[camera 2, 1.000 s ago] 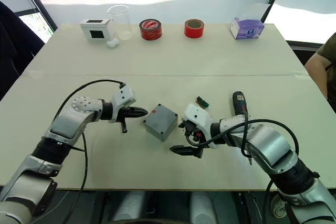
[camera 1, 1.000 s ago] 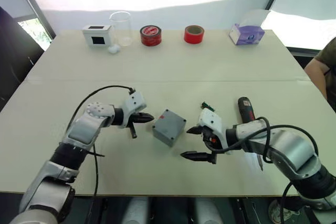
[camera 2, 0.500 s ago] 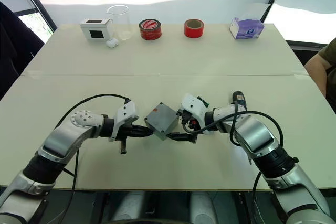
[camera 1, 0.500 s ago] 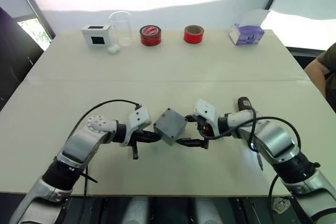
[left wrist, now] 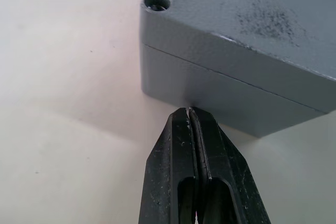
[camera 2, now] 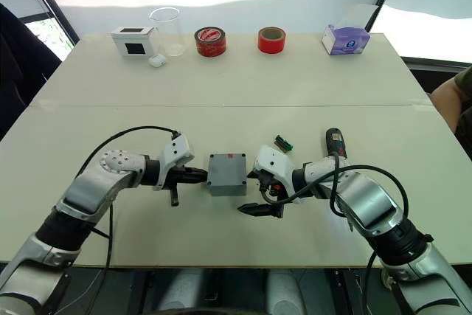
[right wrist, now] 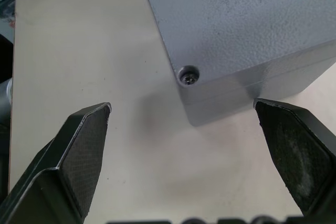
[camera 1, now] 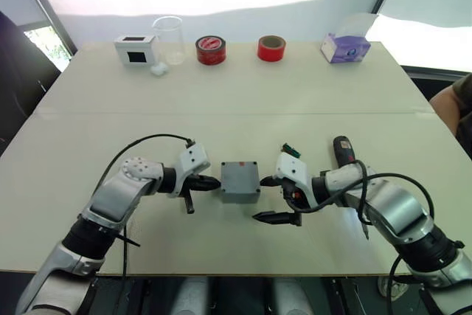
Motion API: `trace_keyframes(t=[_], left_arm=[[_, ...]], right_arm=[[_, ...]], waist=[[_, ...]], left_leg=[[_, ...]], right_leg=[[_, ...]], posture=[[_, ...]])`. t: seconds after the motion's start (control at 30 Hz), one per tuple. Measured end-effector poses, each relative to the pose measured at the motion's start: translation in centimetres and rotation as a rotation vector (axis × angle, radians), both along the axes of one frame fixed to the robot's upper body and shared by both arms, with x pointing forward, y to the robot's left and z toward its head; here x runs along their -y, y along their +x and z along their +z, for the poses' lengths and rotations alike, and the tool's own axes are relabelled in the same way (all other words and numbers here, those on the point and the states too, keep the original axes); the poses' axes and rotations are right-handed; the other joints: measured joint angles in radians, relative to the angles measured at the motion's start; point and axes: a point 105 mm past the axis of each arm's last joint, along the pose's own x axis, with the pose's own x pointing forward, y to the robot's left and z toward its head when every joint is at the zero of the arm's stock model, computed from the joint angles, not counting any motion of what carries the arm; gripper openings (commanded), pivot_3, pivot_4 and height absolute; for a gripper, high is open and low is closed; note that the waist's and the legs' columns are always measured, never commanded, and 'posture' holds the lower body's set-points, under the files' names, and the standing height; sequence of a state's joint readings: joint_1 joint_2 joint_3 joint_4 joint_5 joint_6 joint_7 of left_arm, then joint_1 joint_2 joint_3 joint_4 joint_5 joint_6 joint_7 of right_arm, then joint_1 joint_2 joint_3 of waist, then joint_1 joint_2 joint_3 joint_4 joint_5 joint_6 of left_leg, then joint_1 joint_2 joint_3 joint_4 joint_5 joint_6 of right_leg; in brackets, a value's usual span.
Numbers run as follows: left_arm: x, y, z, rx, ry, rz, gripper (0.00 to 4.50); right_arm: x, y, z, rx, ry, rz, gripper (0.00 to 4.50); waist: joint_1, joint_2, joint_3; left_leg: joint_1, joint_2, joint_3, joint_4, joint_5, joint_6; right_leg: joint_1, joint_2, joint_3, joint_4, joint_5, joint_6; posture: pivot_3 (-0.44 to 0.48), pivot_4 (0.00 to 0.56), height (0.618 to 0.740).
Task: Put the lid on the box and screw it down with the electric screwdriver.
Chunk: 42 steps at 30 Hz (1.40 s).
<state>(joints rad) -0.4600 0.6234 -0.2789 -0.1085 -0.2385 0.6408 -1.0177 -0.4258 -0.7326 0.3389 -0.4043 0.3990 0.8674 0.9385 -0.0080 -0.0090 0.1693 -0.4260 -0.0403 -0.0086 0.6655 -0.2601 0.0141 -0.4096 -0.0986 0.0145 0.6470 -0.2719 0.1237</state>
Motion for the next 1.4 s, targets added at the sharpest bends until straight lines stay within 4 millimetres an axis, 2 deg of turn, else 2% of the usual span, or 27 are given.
trace_keyframes(t=[0.17, 0.3, 0.37, 0.43, 0.53, 0.6, 0.73, 0.87, 0.93, 1.0, 1.17, 1.4], left_arm=[[-0.1, 0.2, 0.3, 0.004, 0.003, -0.003, 0.00], [-0.3, -0.5, 0.5, -0.007, 0.011, -0.040, 0.00], [-1.0, -0.9, 0.8, -0.011, 0.025, -0.054, 0.00], [-1.9, -0.6, 1.6, 0.004, 0.016, -0.024, 0.00], [-2.5, 0.1, 4.0, 0.020, -0.058, 0.020, 0.00], [-2.3, 0.3, 6.2, 0.054, -0.117, 0.011, 0.00], [-1.1, -0.4, 8.1, 0.063, -0.177, -0.045, 0.00], [0.1, -1.0, 9.0, 0.074, -0.188, -0.104, 0.00], [0.5, -1.2, 9.5, 0.094, -0.187, -0.128, 0.00], [0.7, -1.4, 9.5, 0.096, -0.184, -0.136, 0.00], [1.1, -1.6, 9.1, 0.081, -0.171, -0.146, 0.00], [1.1, -1.5, 9.1, 0.085, -0.169, -0.136, 0.00]], right_arm=[[-0.1, -0.2, -0.1, -0.003, 0.003, -0.004, 4.48], [0.0, -0.4, 0.1, 0.002, 0.013, -0.008, 4.48], [0.9, -0.2, 1.1, 0.018, 0.027, -0.040, 4.48], [2.7, 0.5, 2.7, 0.056, 0.049, -0.119, 4.48], [5.1, 1.3, 4.6, 0.086, 0.103, -0.230, 4.48], [6.4, 2.4, 5.2, 0.105, 0.134, -0.311, 4.48], [7.5, 4.3, 4.6, 0.121, 0.166, -0.414, 4.48], [8.8, 7.4, 2.6, 0.194, 0.142, -0.537, 4.48], [8.8, 8.1, 1.6, 0.202, 0.132, -0.558, 4.05], [8.6, 8.9, 1.1, 0.209, 0.144, -0.574, 3.37], [8.9, 10.0, 1.5, 0.246, 0.142, -0.589, 1.34], [8.7, 9.9, 0.8, 0.212, 0.138, -0.570, 1.34]], waist=[[-0.001, 0.000, 0.000], [-0.001, 0.000, 0.000], [-0.001, 0.000, 0.000], [0.003, 0.000, 0.000], [0.012, 0.000, 0.000], [0.015, 0.000, 0.000], [0.015, 0.000, 0.000], [0.014, 0.000, 0.000], [0.014, 0.000, 0.000], [0.011, 0.000, 0.000], [0.012, 0.000, 0.000], [0.011, 0.000, 0.000]], left_leg=[[0.000, 0.000, 0.000, 0.000, 0.000, 0.000], [0.000, 0.000, 0.000, 0.000, 0.000, 0.000], [0.000, 0.000, 0.000, 0.000, 0.000, 0.000], [0.000, 0.000, 0.000, 0.000, 0.000, 0.000], [0.000, 0.000, 0.000, 0.000, 0.000, 0.000], [0.000, 0.000, 0.000, 0.000, 0.000, 0.000], [0.000, 0.000, 0.000, 0.000, 0.000, 0.000], [0.000, 0.000, 0.001, 0.000, 0.001, -0.001], [0.000, 0.000, 0.001, 0.000, 0.001, -0.001], [0.000, 0.000, 0.001, 0.000, 0.001, -0.002], [0.000, 0.000, 0.001, 0.000, 0.001, -0.002], [0.000, 0.000, 0.001, 0.000, 0.001, -0.002]], right_leg=[[0.000, 0.000, 0.000, 0.000, 0.000, 0.000], [0.000, 0.000, 0.000, 0.000, 0.000, 0.000], [0.000, 0.000, 0.000, 0.000, 0.000, 0.000], [0.000, -0.001, 0.000, 0.000, 0.000, 0.000], [0.000, -0.001, 0.000, 0.000, 0.000, 0.000], [0.000, -0.001, 0.000, 0.000, 0.000, 0.000], [0.000, 0.000, 0.000, 0.000, 0.000, 0.000], [0.000, 0.000, 0.000, 0.001, 0.000, 0.000], [0.000, 0.001, 0.000, 0.001, 0.000, 0.000], [0.000, 0.001, 0.001, 0.000, 0.000, 0.000], [0.000, 0.001, 0.000, 0.001, 0.000, 0.000], [0.000, 0.001, 0.000, 0.001, 0.000, 0.000]], posture=[[0.000, 0.150, 0.740], [0.000, 0.150, 0.740], [0.000, 0.150, 0.740], [0.000, 0.150, 0.740], [0.000, 0.150, 0.740], [0.000, 0.150, 0.740], [0.000, 0.150, 0.740], [0.000, 0.150, 0.740], [0.000, 0.150, 0.740], [0.000, 0.150, 0.740], [0.000, 0.150, 0.740], [0.000, 0.150, 0.740]])
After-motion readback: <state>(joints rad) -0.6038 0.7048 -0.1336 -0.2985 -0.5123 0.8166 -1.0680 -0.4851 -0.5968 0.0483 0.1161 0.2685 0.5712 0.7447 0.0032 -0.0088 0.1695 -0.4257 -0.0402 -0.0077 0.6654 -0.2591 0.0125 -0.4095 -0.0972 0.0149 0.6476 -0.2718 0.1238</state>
